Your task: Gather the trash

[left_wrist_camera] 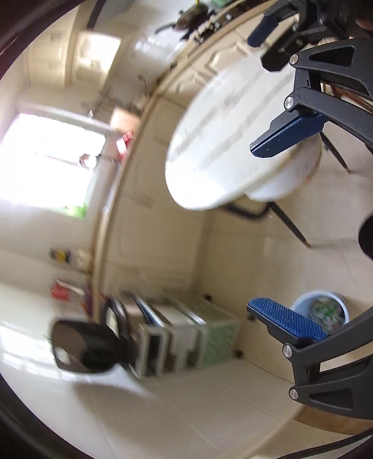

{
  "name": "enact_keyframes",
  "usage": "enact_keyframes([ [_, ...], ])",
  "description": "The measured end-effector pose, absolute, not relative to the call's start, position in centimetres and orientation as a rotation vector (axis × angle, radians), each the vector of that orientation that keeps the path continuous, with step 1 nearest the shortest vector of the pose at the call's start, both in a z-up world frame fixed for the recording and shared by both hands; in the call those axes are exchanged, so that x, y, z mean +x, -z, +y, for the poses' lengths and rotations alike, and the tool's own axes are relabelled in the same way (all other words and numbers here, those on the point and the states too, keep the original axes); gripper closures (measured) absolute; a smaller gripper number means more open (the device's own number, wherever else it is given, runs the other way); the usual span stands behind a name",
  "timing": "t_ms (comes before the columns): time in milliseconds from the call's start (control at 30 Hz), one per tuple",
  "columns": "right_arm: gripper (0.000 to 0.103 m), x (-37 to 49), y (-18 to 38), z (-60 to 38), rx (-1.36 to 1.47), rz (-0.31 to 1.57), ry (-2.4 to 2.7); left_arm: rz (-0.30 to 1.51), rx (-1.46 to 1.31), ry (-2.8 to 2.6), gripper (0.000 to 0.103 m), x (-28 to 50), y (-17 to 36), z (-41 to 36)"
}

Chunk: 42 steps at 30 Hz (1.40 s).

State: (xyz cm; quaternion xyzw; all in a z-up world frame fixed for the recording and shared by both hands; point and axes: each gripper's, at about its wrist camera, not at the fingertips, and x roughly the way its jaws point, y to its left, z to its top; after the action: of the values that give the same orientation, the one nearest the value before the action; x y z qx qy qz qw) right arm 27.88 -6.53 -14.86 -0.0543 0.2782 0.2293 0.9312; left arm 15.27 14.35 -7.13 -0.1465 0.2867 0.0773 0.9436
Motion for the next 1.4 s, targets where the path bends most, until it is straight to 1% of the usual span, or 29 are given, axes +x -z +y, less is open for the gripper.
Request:
enact_keyframes([
  [33,0.0,27.5,14.3,-7.7,-0.102,0.553,-0.447,0.567,-0.282,-0.13,0.001,14.8,6.1,12.4],
  [167,0.0,26.0,11.8,-12.6,-0.058,0.479,-0.351,0.495,-0.2,-0.058,0.001,12.5,3.3,8.3],
  [333,0.0,23.7,8.6,-17.6,-0.005,0.391,-0.281,0.348,-0.15,0.005,0.001,7.9,-0.2,3.9],
  [633,0.0,20.0,5.4,-21.1,0.029,0.255,-0.219,0.152,-0.022,0.059,0.001,-0.6,-0.9,-0.5],
  [733,0.0,19.3,5.1,-21.6,0.028,0.224,-0.197,0.139,-0.018,0.076,0.001,-1.8,0.0,-1.0],
  [833,0.0,18.6,5.1,-21.8,0.016,0.199,-0.173,0.112,0.002,0.056,0.001,-2.5,1.1,-1.0],
  [867,0.0,18.4,5.0,-22.0,0.016,0.185,-0.168,0.111,0.008,0.048,0.001,-1.2,1.8,0.1],
  [1000,0.0,18.1,4.7,-21.9,0.008,0.155,-0.145,0.113,0.017,0.042,0.001,0.7,4.0,0.2],
  [1200,0.0,18.5,5.0,-21.5,-0.005,0.154,-0.135,0.113,0.023,0.026,0.001,2.1,4.5,-0.6],
  [1400,0.0,18.8,5.3,-21.6,-0.005,0.157,-0.124,0.124,0.027,0.018,0.001,3.1,3.7,-1.5],
])
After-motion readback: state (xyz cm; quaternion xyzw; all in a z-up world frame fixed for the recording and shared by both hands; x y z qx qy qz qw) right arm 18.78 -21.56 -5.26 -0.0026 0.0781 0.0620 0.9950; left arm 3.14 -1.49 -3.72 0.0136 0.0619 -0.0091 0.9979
